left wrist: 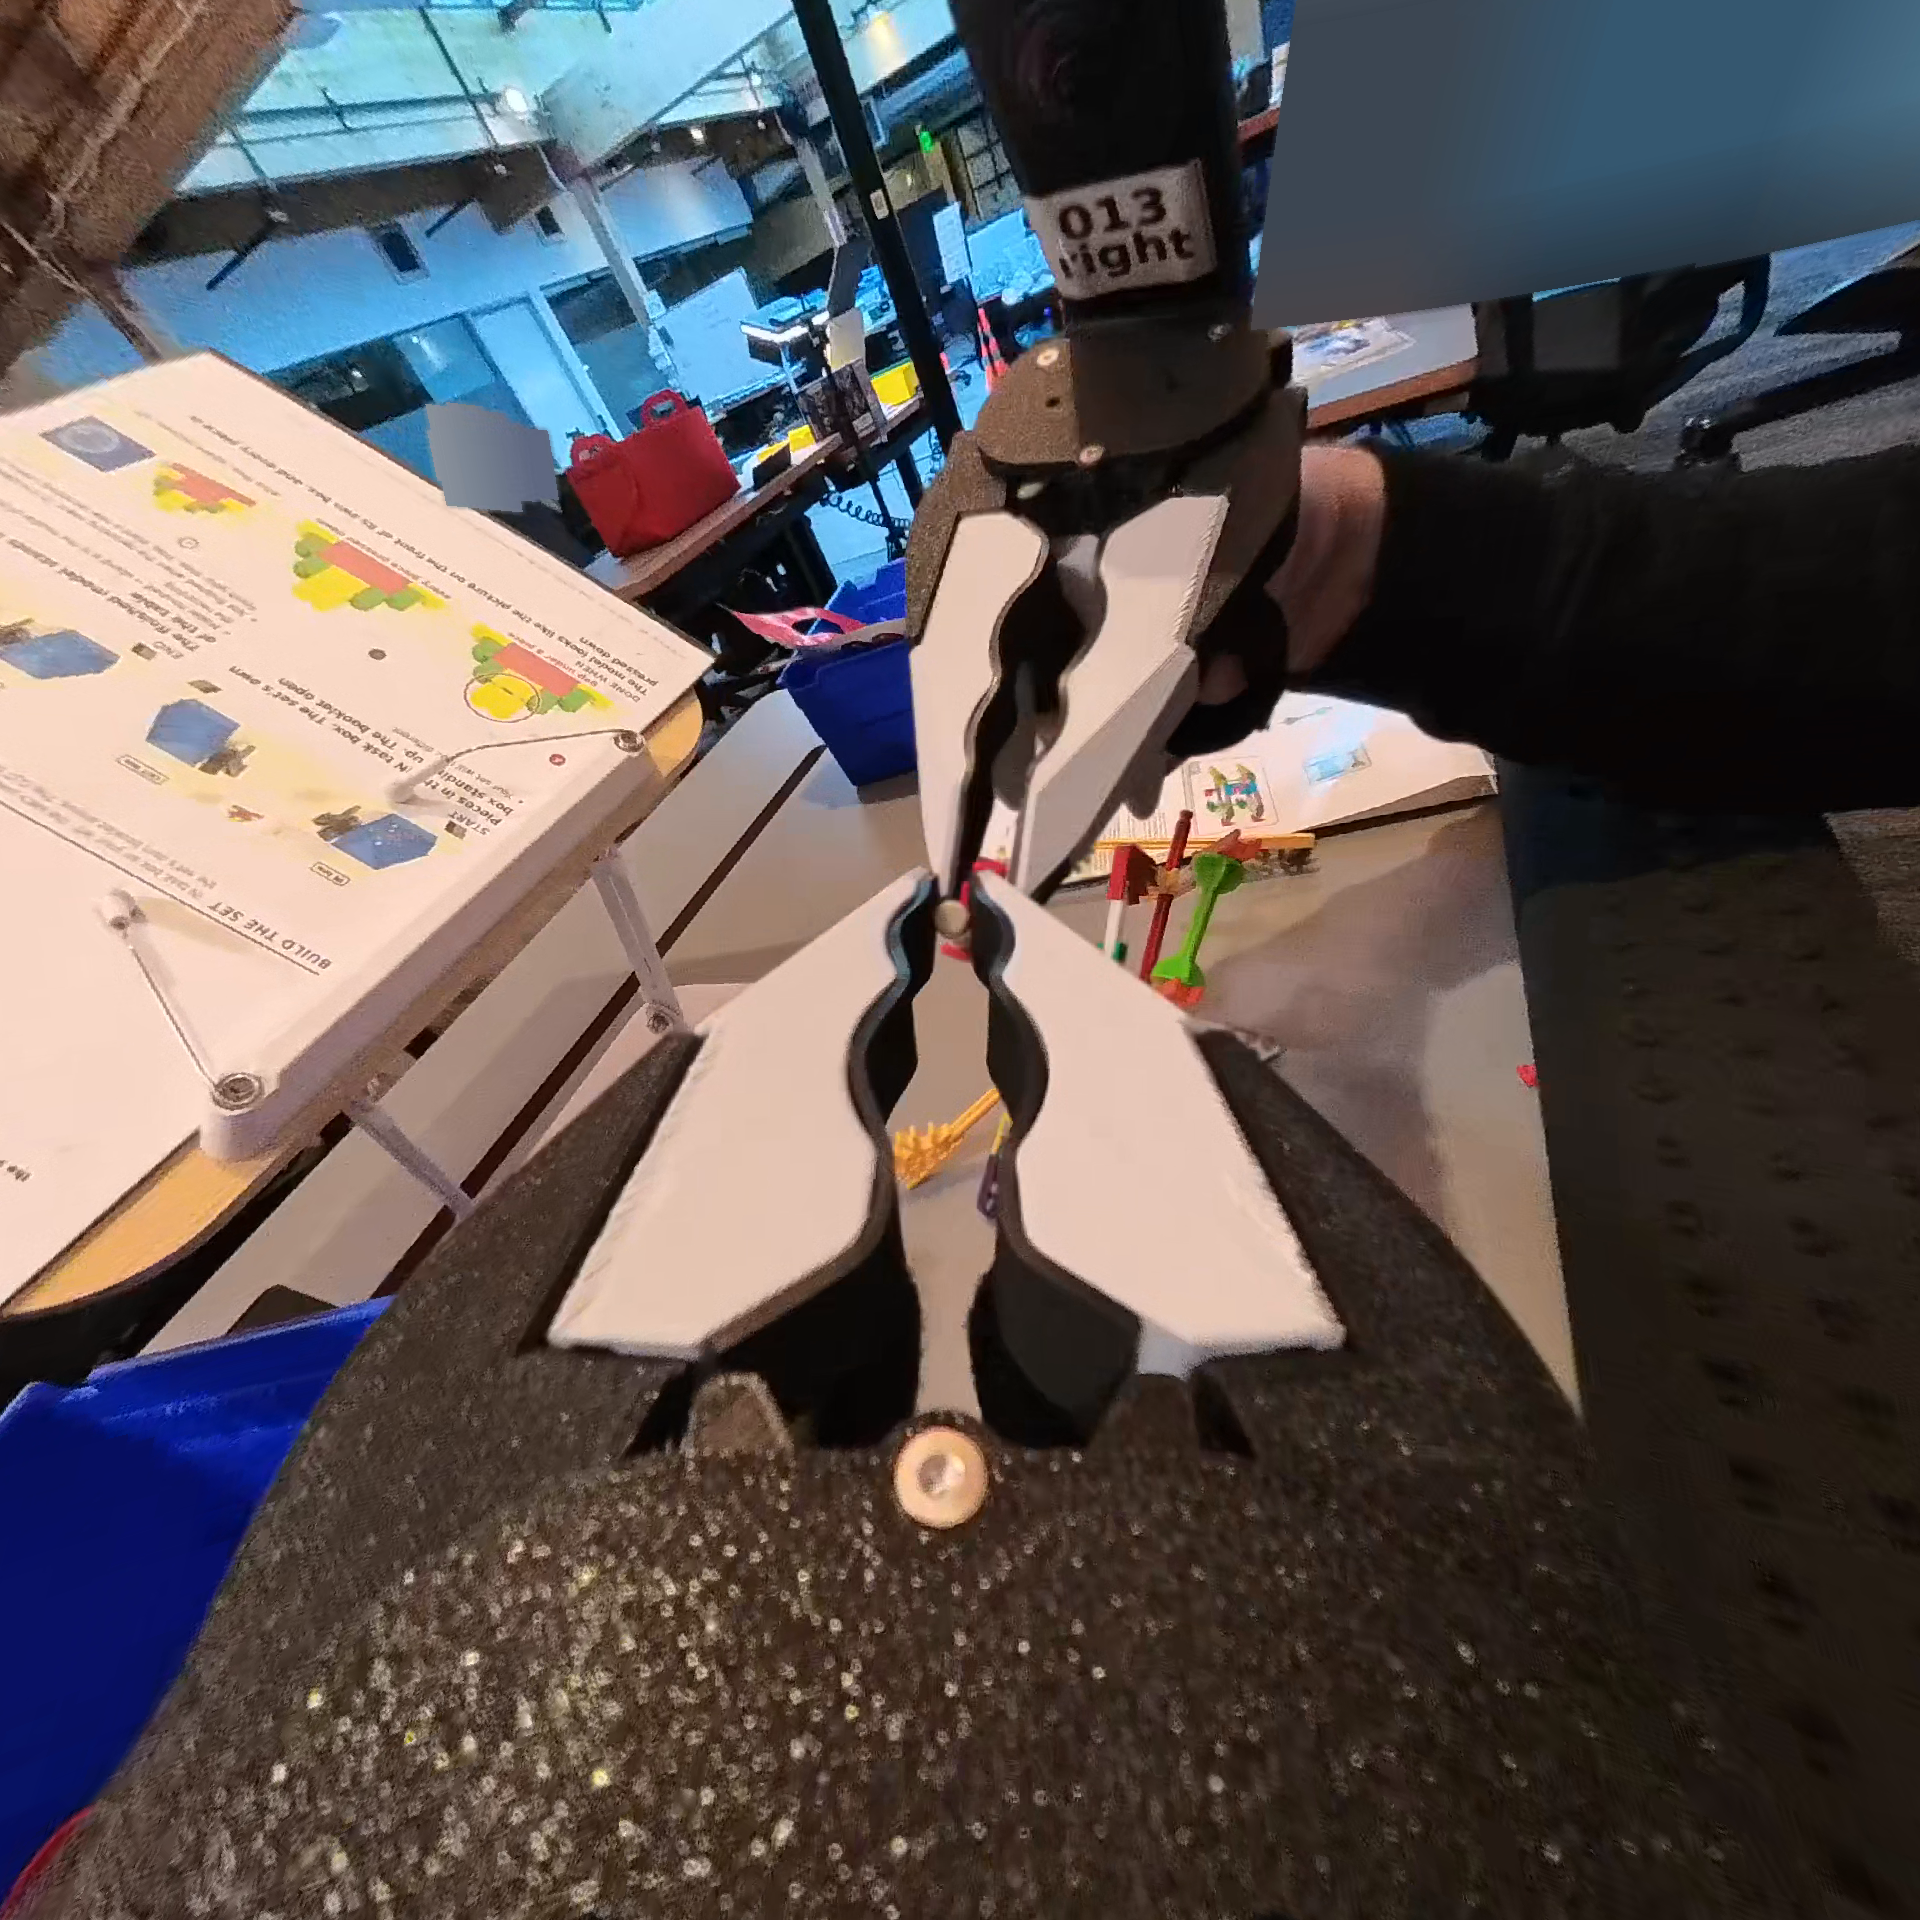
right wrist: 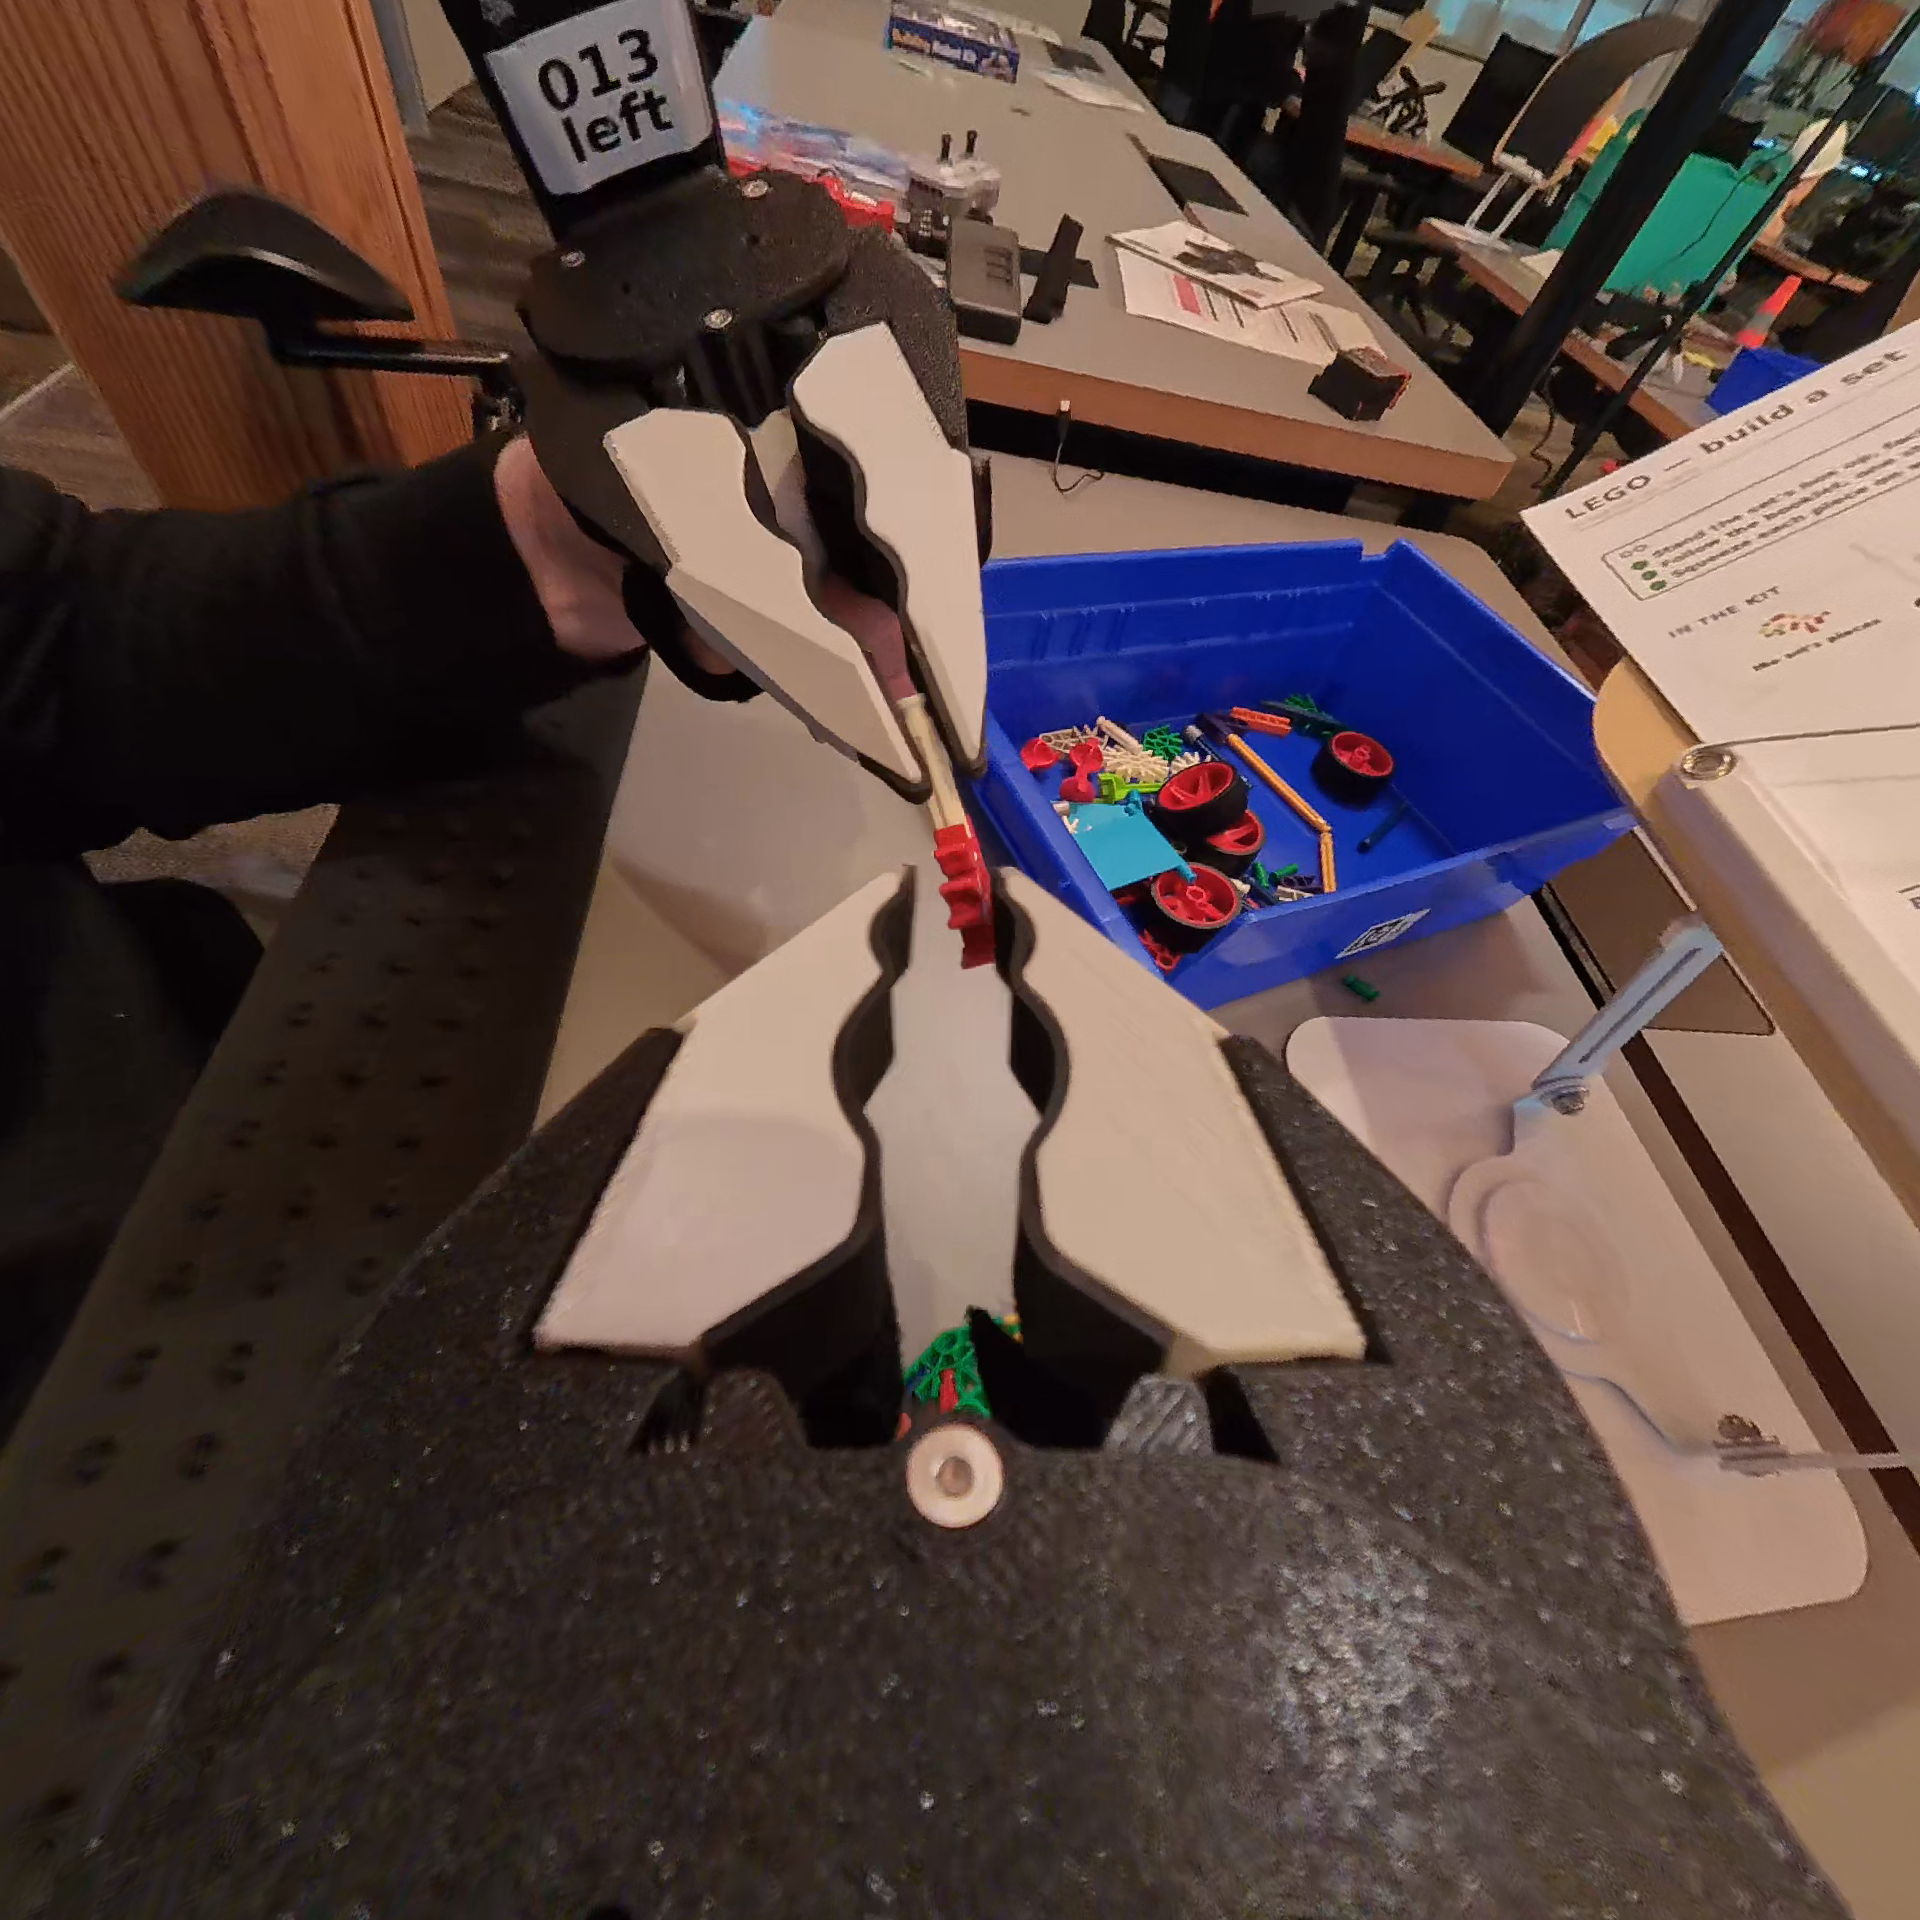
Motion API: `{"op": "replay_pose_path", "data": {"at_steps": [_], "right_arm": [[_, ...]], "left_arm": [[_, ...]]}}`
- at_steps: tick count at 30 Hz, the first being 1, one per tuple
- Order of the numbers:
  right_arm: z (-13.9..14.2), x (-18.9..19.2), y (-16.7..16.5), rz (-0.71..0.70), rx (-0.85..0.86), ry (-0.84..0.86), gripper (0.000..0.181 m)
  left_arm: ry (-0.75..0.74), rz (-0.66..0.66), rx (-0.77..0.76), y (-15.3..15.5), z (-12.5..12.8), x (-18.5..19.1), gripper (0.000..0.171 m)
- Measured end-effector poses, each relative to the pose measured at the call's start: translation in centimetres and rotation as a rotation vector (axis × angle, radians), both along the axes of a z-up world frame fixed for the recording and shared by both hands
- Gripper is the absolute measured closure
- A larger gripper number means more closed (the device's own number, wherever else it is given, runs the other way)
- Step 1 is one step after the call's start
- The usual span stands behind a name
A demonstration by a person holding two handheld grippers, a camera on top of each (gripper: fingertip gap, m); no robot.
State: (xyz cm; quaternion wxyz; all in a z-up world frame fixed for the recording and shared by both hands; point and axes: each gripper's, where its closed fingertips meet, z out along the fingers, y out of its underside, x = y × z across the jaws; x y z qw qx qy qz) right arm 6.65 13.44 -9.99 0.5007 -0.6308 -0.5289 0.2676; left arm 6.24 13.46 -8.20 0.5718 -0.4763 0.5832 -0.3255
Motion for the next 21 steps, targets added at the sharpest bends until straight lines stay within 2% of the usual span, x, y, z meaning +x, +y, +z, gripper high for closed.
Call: {"op": "replay_pose_path", "data": {"at_steps": [1, 3, 5, 8, 10, 12, 16, 21], "right_arm": [[-0.3, 0.0, -0.1, 0.005, -0.003, -0.016, 0.158], [-0.6, -0.2, -0.3, 0.026, 0.026, -0.032, 0.158], [-0.5, -0.4, -0.2, 0.020, 0.078, -0.044, 0.175], [-0.8, -0.5, -0.3, 0.011, 0.134, -0.103, 0.177], [-0.9, -0.5, -0.2, -0.006, 0.149, -0.124, 0.178], [-1.0, -0.5, 0.0, -0.019, 0.165, -0.138, 0.178], [-1.5, -0.2, 0.3, -0.045, 0.197, -0.188, 0.178], [-1.1, 0.4, 1.3, -0.117, 0.203, -0.183, 0.178]], "left_arm": [[0.002, -0.005, 0.003, -0.1, 0.1, 0.1, 0.169], [-0.023, -0.048, -0.024, -0.6, 0.6, 0.0, 0.169], [-0.024, -0.077, -0.041, -1.1, 0.7, 0.0, 0.169], [-0.013, -0.101, -0.061, -1.2, 0.6, 0.0, 0.169], [0.019, -0.073, -0.020, -0.9, 0.3, 0.1, 0.167], [0.110, -0.048, 0.057, -0.7, -0.6, 0.3, 0.158], [0.244, -0.007, 0.162, -0.2, -1.7, 0.2, 0.163], [0.259, 0.063, 0.246, 0.8, -1.4, 0.8, 0.164]]}}
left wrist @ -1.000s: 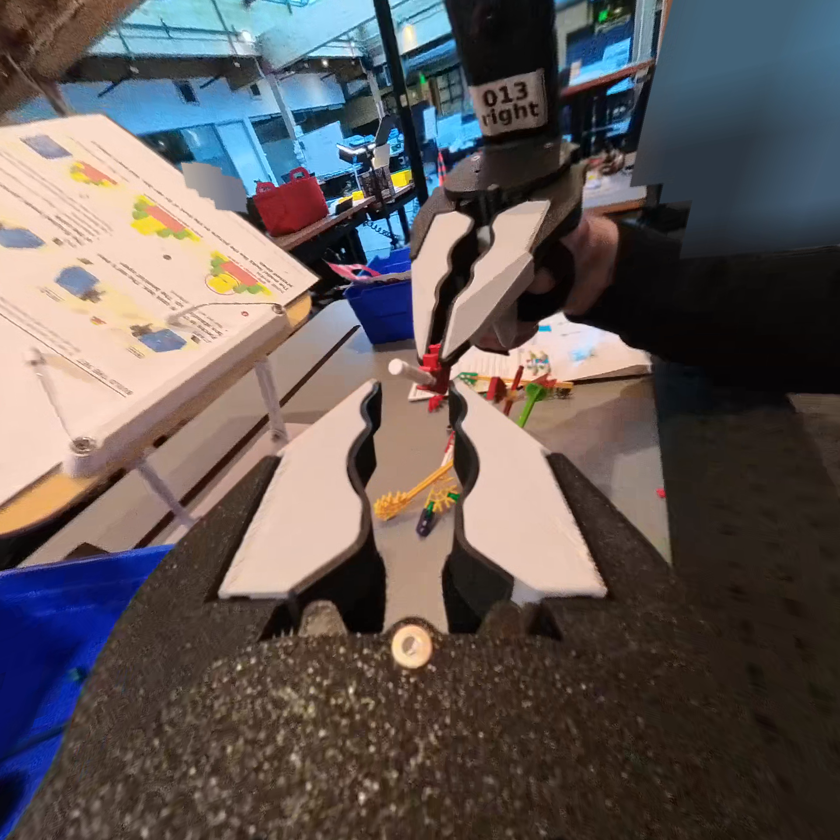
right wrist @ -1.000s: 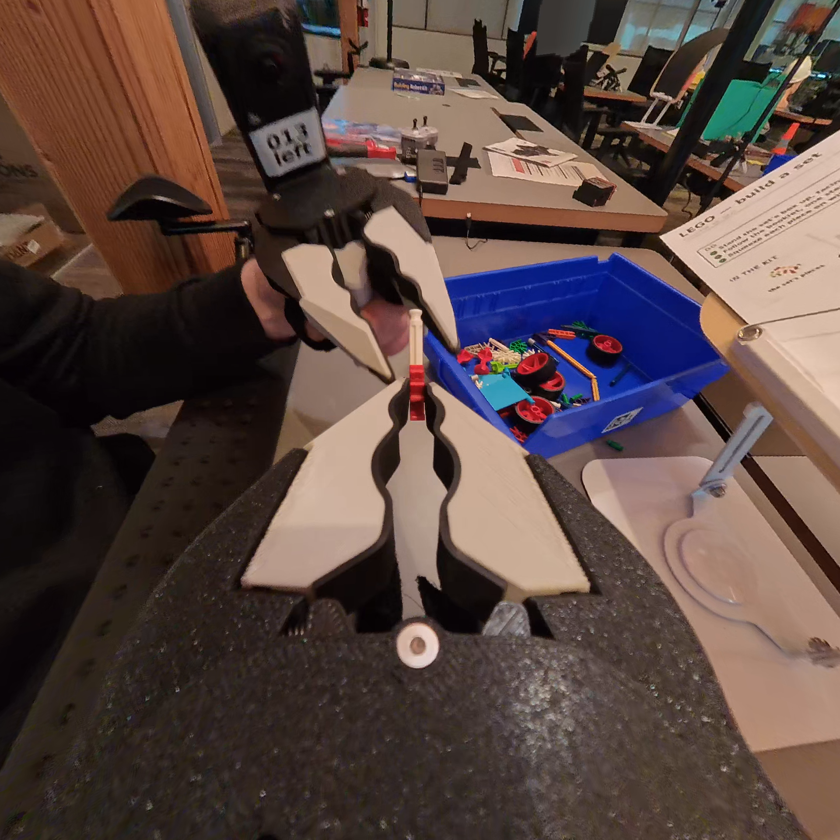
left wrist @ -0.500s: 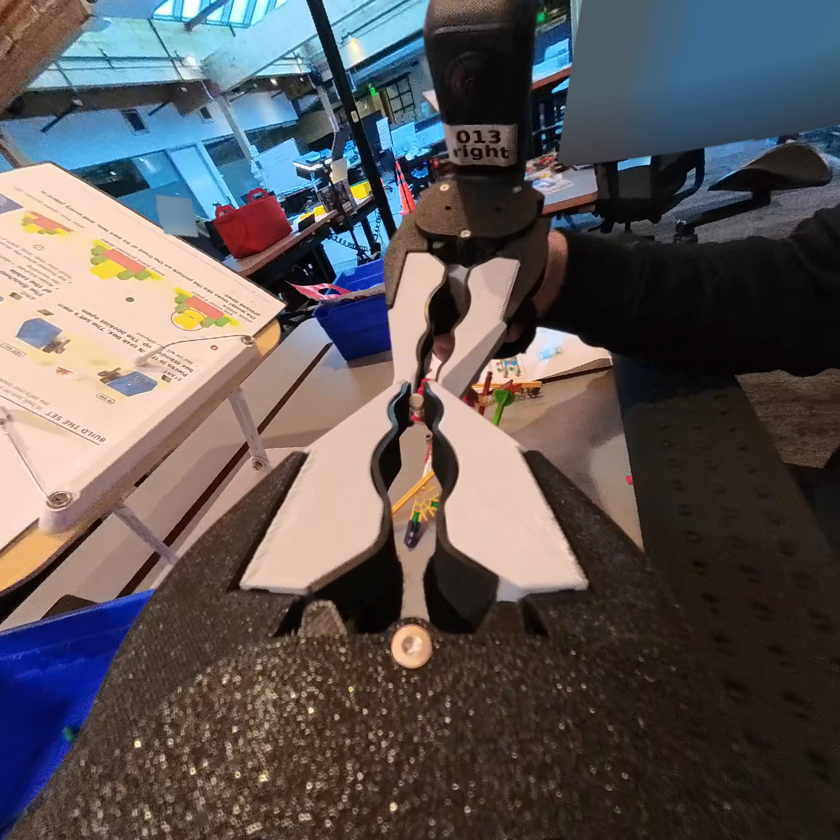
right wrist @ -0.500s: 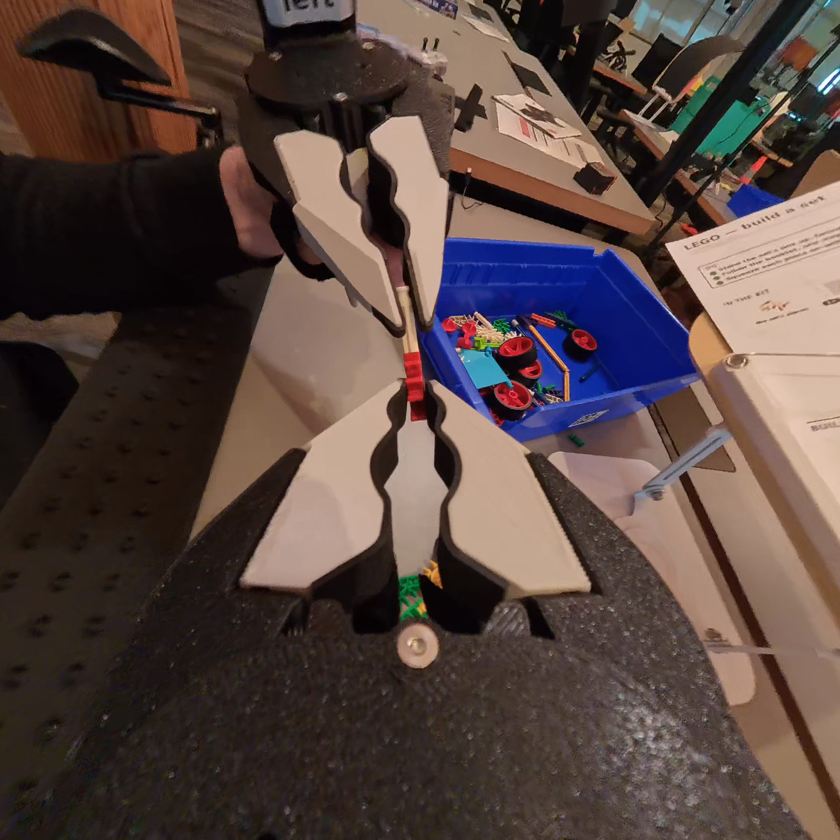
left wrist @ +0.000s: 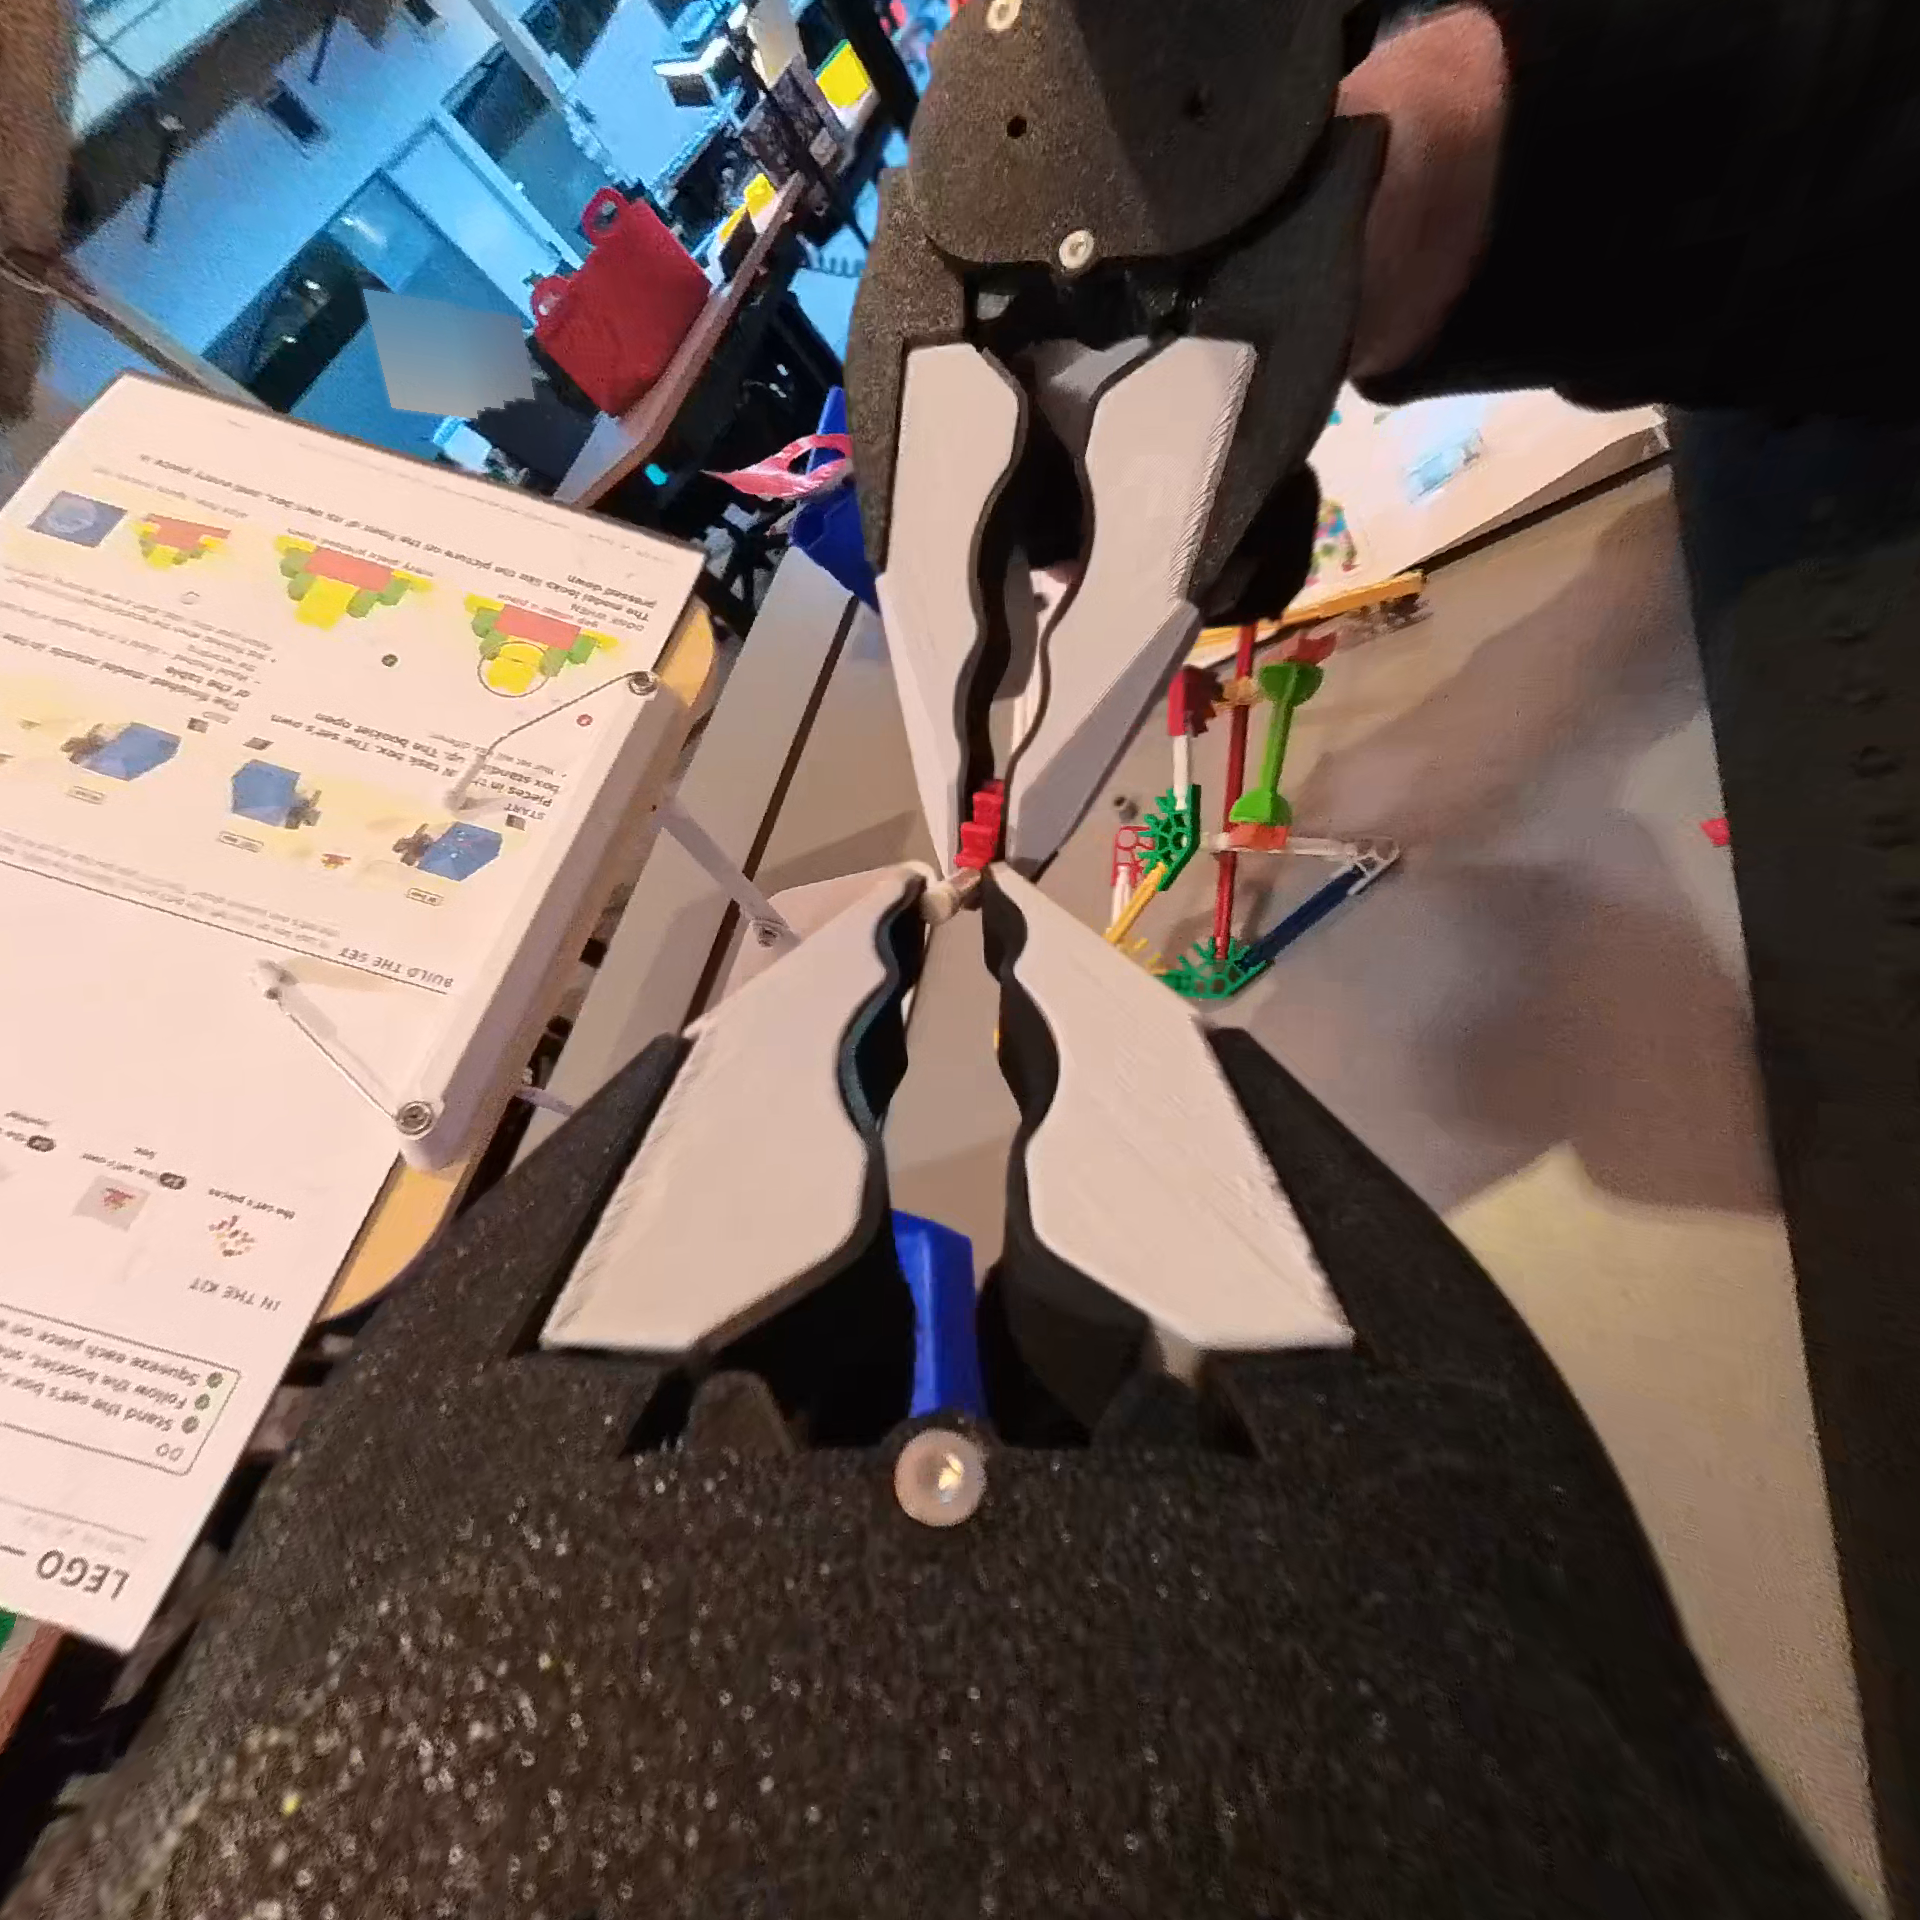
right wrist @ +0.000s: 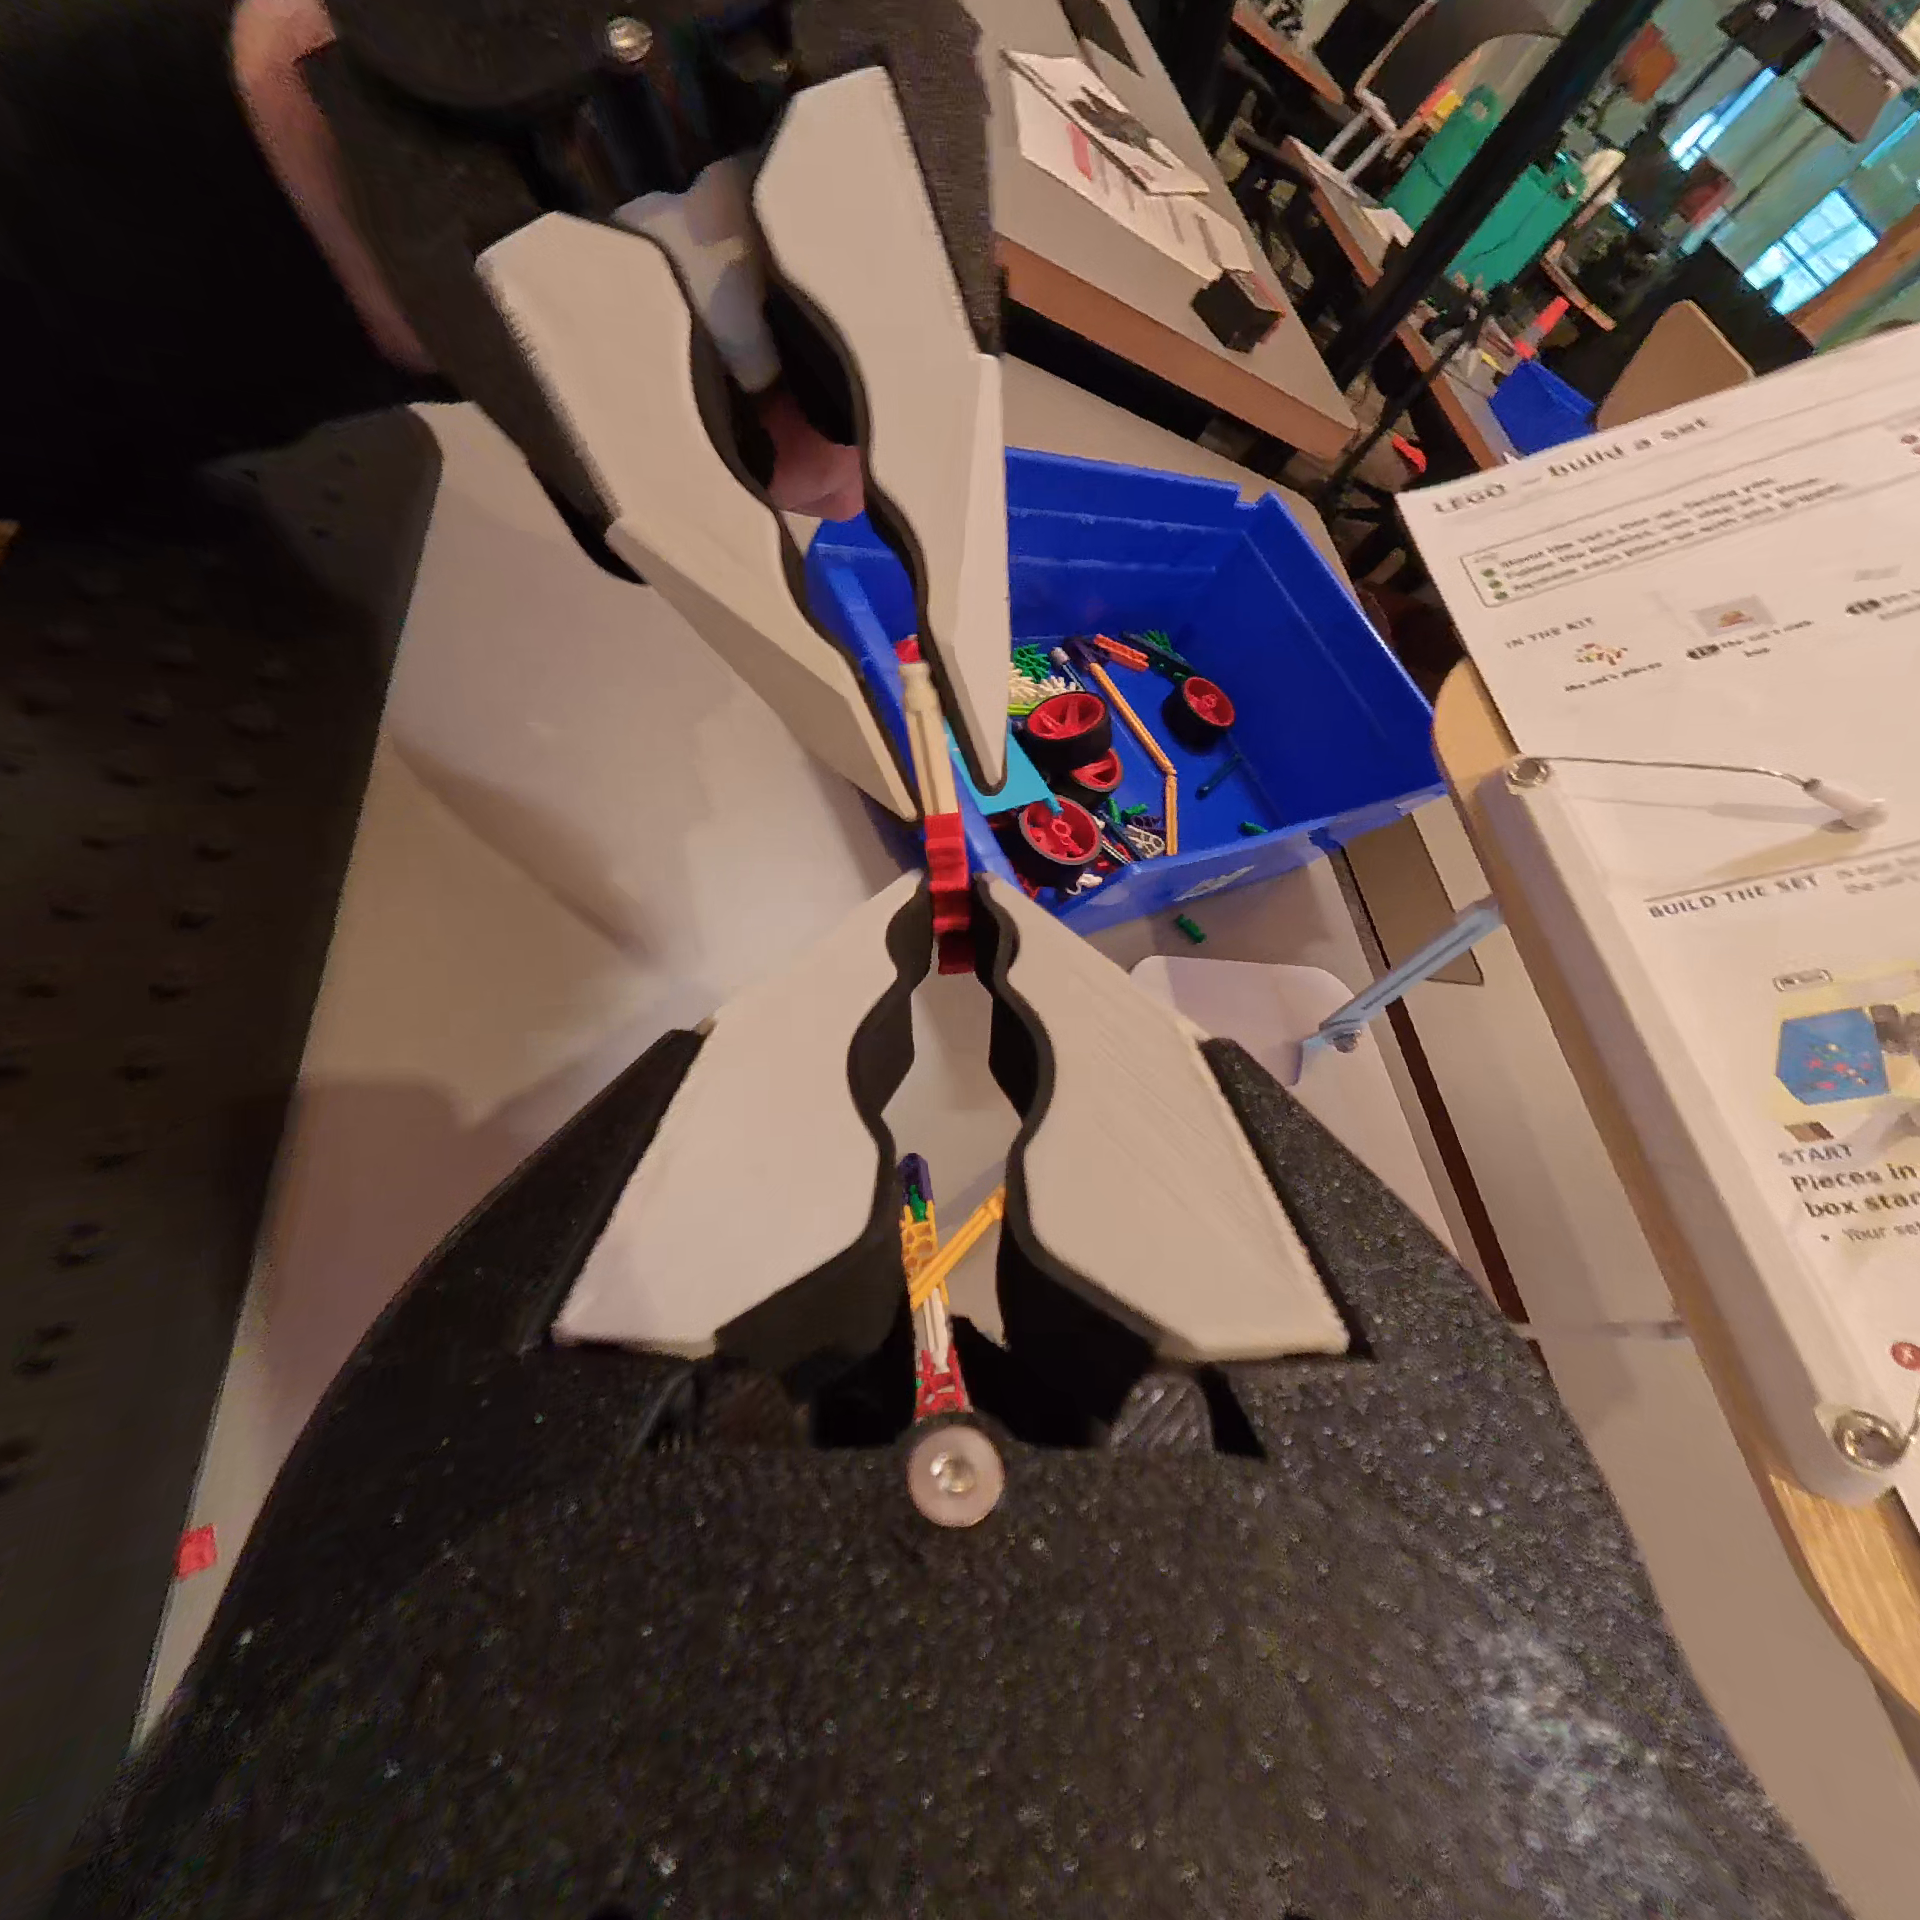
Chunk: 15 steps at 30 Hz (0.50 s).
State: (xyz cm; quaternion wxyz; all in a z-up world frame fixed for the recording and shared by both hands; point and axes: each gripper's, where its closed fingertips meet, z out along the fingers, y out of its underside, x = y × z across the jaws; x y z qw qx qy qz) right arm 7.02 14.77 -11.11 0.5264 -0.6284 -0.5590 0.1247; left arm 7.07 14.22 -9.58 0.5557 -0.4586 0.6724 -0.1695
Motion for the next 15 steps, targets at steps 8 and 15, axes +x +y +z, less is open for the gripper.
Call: {"op": "replay_pose_path", "data": {"at_steps": [8, 15], "right_arm": [[0.6, 0.9, 2.6, -0.167, -0.060, 0.114, 0.177], [1.2, 1.3, 4.4, -0.272, -0.052, 0.196, 0.177]], "left_arm": [[-0.048, 0.230, 0.206, 2.3, 0.4, 1.0, 0.166], [-0.079, 0.363, 0.322, 4.1, 1.0, 1.4, 0.165]]}}
